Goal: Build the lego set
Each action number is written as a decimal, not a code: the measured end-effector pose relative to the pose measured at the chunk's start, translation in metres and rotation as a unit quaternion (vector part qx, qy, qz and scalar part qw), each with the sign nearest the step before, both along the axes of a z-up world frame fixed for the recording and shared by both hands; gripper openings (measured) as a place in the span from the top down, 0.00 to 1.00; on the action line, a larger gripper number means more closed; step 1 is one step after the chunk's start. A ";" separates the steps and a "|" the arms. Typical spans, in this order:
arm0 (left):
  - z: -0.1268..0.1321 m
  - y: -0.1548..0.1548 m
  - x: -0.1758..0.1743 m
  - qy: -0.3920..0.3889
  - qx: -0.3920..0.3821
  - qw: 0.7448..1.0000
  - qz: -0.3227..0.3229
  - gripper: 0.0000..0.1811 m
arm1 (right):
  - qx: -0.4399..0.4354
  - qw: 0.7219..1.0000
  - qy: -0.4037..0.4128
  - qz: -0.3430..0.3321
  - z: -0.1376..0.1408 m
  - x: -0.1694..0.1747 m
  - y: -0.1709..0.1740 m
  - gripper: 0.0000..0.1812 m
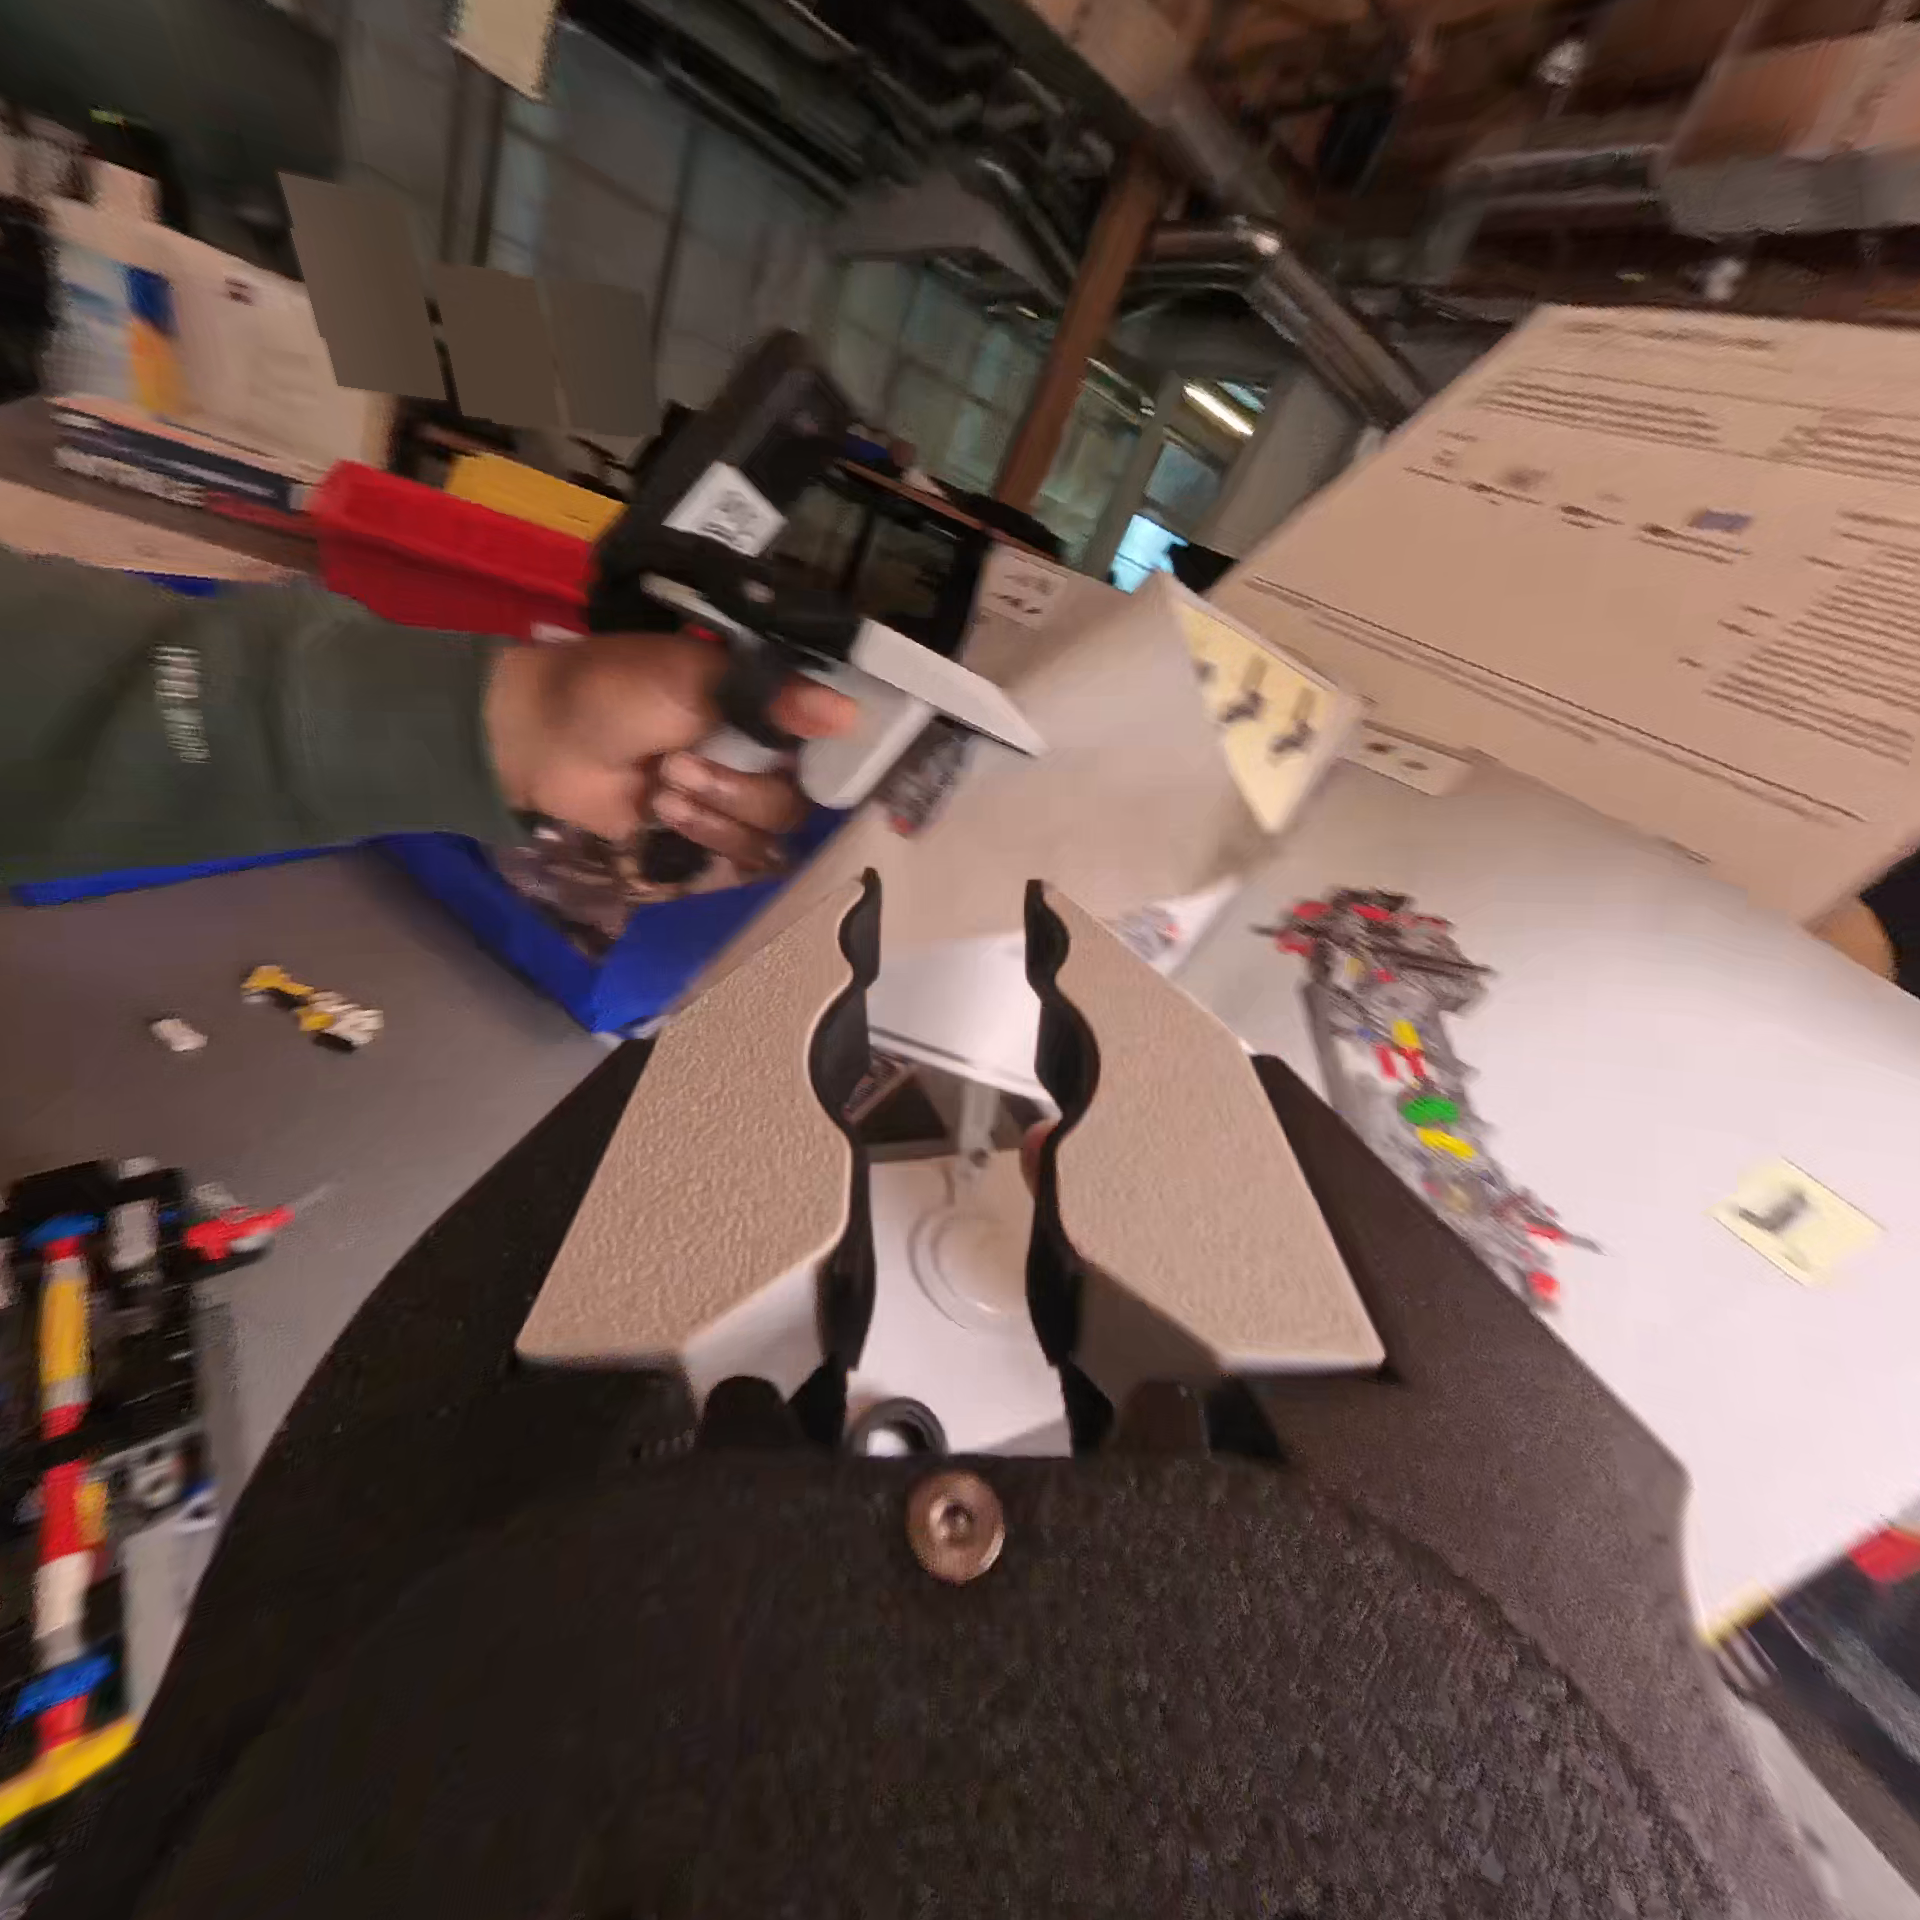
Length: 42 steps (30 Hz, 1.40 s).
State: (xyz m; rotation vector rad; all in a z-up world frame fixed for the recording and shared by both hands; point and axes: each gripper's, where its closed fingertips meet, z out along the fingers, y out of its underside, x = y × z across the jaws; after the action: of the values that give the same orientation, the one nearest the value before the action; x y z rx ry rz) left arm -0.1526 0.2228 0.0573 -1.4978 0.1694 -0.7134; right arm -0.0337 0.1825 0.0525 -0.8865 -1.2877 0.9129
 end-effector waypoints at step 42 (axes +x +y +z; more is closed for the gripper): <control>-0.089 0.006 -0.141 0.152 -0.124 0.926 0.321 0.82 | 0.199 0.928 -0.216 -0.229 -0.019 -0.168 0.113 0.78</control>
State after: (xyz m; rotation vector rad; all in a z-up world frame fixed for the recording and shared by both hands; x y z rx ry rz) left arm -0.2936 0.2293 -0.0319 -1.7682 -0.1856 0.0330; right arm -0.2014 0.2951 0.0333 -1.0320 -1.4803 0.0745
